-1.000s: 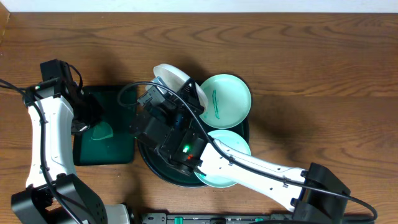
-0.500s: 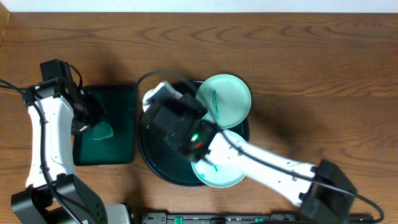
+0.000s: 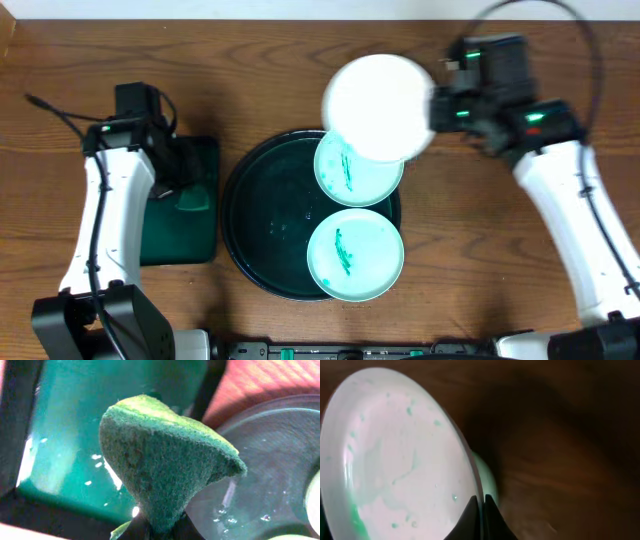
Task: Clean dirty plates on tray and stack at the side
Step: 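Carry the plate right and set it on the table with the right gripper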
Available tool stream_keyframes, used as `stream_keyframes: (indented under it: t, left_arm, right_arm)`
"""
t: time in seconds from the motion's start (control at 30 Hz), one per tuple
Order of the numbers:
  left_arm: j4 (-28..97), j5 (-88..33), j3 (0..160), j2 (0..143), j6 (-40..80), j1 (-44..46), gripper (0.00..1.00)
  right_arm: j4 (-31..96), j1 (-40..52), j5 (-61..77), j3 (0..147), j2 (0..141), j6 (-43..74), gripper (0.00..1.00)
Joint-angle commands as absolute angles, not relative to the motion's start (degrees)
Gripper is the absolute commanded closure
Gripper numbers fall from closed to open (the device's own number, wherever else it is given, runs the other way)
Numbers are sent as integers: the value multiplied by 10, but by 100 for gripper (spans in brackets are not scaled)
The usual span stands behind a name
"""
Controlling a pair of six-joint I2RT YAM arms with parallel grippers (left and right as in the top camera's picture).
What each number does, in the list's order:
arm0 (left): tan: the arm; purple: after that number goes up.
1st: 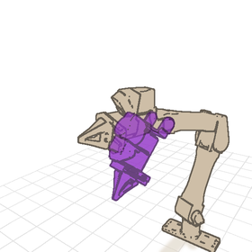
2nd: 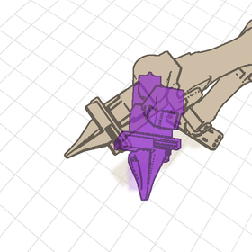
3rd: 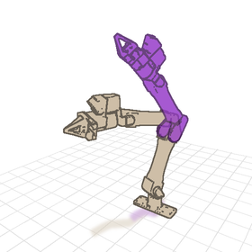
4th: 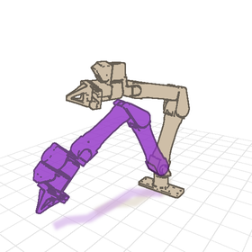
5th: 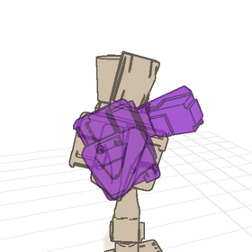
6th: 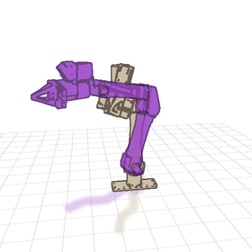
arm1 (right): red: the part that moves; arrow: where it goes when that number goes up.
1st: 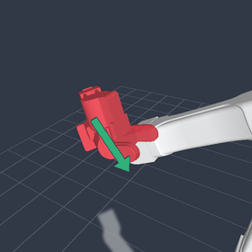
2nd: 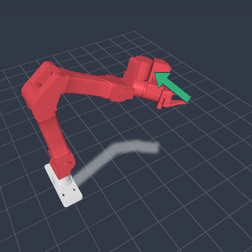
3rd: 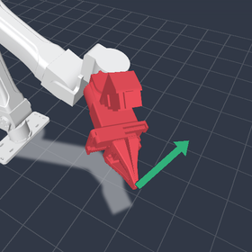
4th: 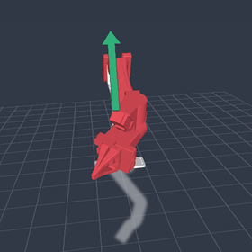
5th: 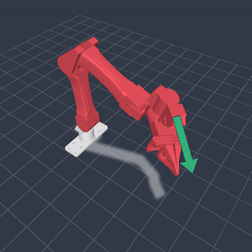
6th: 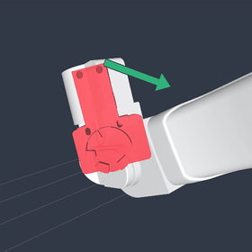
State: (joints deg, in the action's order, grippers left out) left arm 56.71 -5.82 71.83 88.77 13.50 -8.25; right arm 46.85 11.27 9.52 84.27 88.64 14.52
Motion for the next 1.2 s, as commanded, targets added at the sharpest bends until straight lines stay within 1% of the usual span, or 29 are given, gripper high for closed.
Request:
stream_keyframes:
  t: [0.0, 0.13, 0.2, 0.3, 0.43, 0.47, 0.67, 0.73, 0.8, 0.9, 1.03, 1.17]
  left_arm:
    - [559, -55, 722, 880, 148, -59, 93]
    - [546, -55, 722, 880, 154, -40, 93]
    - [537, -55, 722, 880, 154, -31, 93]
    - [532, -55, 722, 880, 154, -23, 93]
    - [525, -55, 722, 880, 154, -19, 93]
    - [522, -55, 722, 880, 154, -19, 93]
    - [521, -55, 722, 880, 154, -19, 93]
    - [521, -55, 722, 880, 153, -19, 93]
    - [522, -55, 722, 880, 153, -19, 93]
    - [521, -55, 722, 880, 153, -19, 93]
    - [522, -55, 722, 880, 153, -19, 93]
    - [521, -55, 722, 880, 154, -19, 93]
  right_arm:
    - [533, 15, 126, 844, 878, 164, 99]
    - [603, -69, 103, 831, 898, 129, 99]
    - [612, -102, 103, 808, 909, 100, 99]
    - [602, -128, 96, 769, 919, 91, 99]
    - [531, -150, 86, 675, 925, 89, 99]
    - [487, -150, 86, 634, 925, 89, 99]
    - [414, -149, 88, 561, 926, 80, 99]
    - [413, -149, 88, 558, 926, 80, 94]
    - [413, -149, 88, 558, 925, 80, 77]
    - [421, -149, 98, 569, 925, 80, 68]
    - [484, -144, 163, 656, 925, 68, 61]
    - [504, -107, 197, 743, 925, 68, 56]
